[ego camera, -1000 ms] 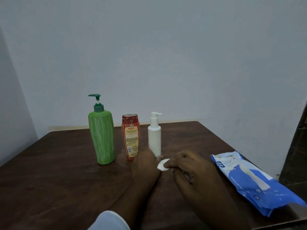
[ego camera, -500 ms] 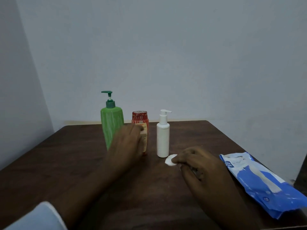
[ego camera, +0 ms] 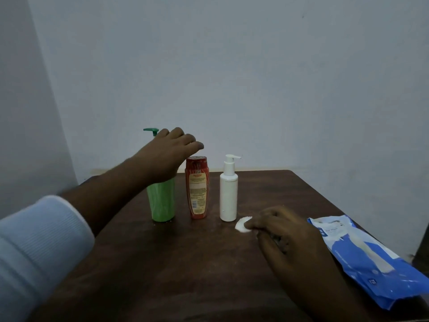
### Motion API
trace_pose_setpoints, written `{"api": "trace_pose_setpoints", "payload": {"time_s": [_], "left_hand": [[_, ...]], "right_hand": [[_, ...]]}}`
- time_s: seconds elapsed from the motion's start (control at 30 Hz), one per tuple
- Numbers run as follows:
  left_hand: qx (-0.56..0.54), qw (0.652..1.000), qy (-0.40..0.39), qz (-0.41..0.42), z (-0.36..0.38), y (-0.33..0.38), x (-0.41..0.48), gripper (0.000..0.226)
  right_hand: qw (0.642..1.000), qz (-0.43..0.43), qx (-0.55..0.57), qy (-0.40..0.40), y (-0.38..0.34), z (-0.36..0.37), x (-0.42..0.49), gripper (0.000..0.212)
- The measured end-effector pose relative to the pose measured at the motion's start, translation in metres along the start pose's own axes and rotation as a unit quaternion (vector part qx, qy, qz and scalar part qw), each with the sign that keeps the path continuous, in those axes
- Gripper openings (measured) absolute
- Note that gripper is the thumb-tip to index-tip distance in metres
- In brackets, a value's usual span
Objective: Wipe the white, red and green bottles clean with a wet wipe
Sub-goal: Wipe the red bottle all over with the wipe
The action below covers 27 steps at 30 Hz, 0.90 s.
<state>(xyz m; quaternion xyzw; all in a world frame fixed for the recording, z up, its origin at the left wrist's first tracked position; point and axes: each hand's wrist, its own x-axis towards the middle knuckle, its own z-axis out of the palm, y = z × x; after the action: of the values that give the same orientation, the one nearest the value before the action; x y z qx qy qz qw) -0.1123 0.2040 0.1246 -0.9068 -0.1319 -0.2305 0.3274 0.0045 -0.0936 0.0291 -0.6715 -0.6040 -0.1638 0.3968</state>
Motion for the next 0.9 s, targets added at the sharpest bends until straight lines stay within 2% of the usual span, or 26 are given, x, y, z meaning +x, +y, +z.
{"api": "trace_pose_setpoints", "payload": {"time_s": [0.2,0.3,0.43,0.53,0.67,0.9], "left_hand": [[0.097,0.985,-0.083,0.116,0.000,-0.008,0.013,0.080],[0.119,0.978,-0.075,0.156,0.000,-0.011,0.019,0.080],[0.143,0.966,-0.086,0.198,0.002,-0.009,0.029,0.065],[0.157,0.958,-0.116,0.210,-0.001,-0.004,0.035,0.050],[0.172,0.948,-0.159,0.214,-0.010,-0.004,0.039,0.042],[0.180,0.919,-0.276,0.216,-0.039,-0.006,0.042,0.048]], "right_hand": [[1.000,-0.002,-0.010,-0.007,0.000,0.001,0.002,0.024],[1.000,-0.004,0.003,-0.002,0.000,0.002,0.001,0.024],[0.999,0.010,0.013,-0.035,0.001,0.005,0.003,0.026],[0.998,0.021,0.019,-0.051,0.002,0.004,0.004,0.028],[0.999,0.019,-0.004,-0.026,0.001,0.003,0.003,0.024],[0.999,0.012,0.001,-0.034,-0.005,0.002,0.002,0.026]]}}
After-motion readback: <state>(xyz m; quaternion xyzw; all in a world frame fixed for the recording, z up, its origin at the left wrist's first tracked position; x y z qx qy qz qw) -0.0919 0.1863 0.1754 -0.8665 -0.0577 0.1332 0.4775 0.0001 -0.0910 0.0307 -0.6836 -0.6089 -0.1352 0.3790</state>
